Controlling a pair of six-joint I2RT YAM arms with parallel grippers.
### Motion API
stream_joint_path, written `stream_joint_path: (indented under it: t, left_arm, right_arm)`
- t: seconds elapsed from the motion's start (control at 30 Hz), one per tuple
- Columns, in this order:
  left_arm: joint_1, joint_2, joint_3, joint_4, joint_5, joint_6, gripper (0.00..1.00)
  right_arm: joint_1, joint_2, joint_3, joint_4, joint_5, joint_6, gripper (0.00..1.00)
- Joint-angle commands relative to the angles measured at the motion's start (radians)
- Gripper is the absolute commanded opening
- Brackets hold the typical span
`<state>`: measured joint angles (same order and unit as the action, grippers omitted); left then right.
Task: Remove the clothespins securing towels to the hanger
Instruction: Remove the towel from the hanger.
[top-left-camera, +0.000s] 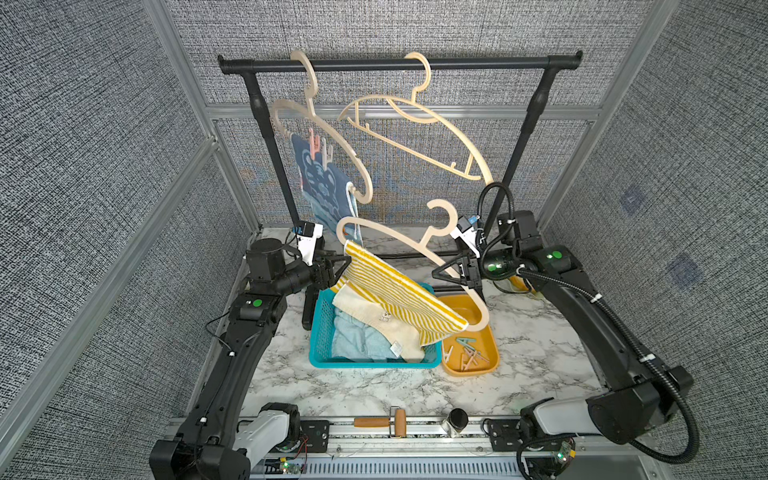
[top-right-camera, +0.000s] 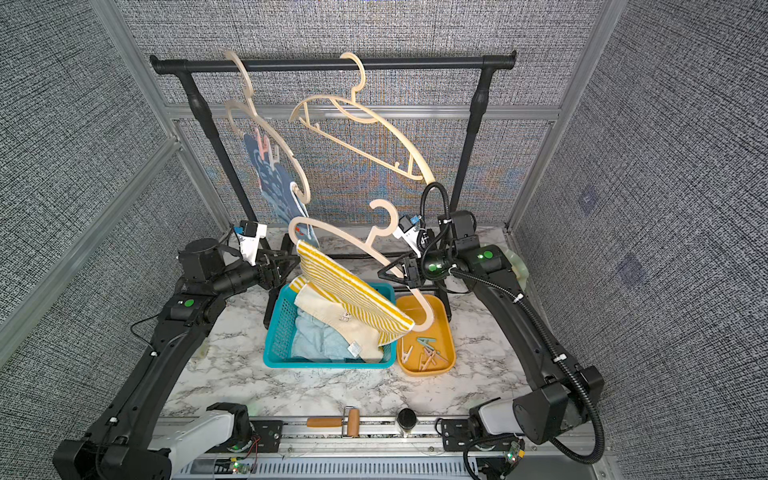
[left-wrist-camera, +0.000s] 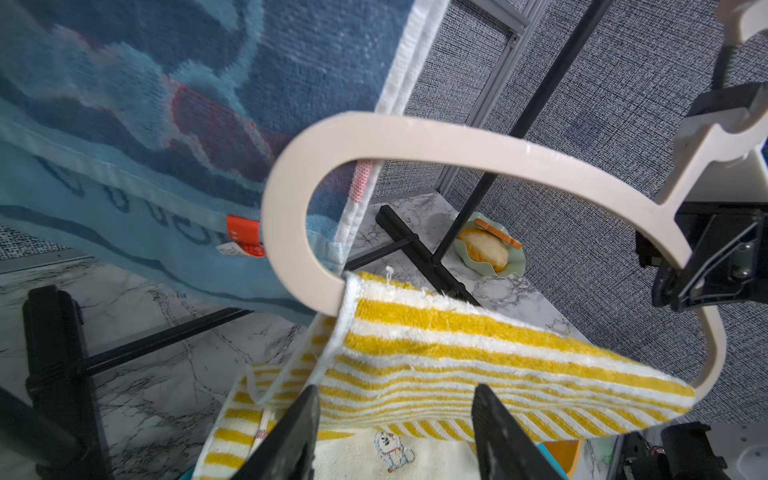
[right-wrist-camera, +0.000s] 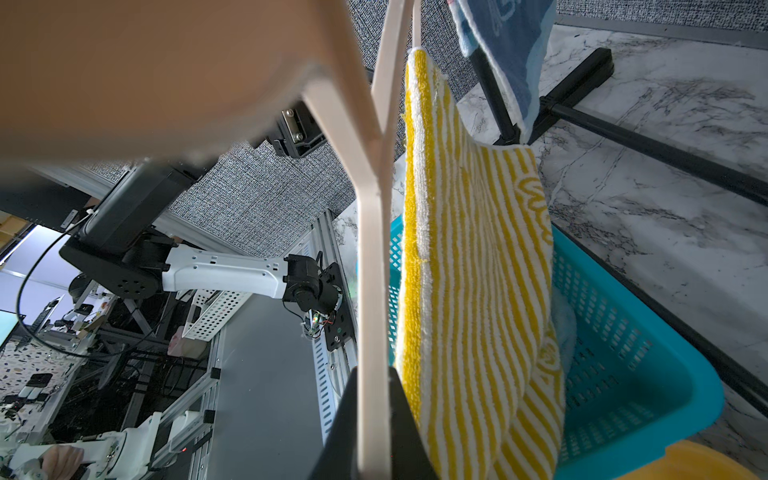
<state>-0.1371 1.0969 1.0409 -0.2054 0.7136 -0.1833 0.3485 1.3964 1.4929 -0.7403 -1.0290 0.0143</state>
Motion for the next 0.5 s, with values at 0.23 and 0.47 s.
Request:
stream_joint_path:
  t: [0.23, 0.47]
  left_arm:
    - [-0.002, 0.093, 0.053, 0.081, 0.04, 0.027, 0.58]
    - [-0.016, 0.149, 0.097, 0.067, 0.068, 0.046, 0.39]
  right_arm:
    - [0.016, 0.0, 0.007, 0.025, -0.036, 0.008, 0.0]
    - [0.021, 0.009, 0.015, 0.026, -0.026, 0.008, 0.0]
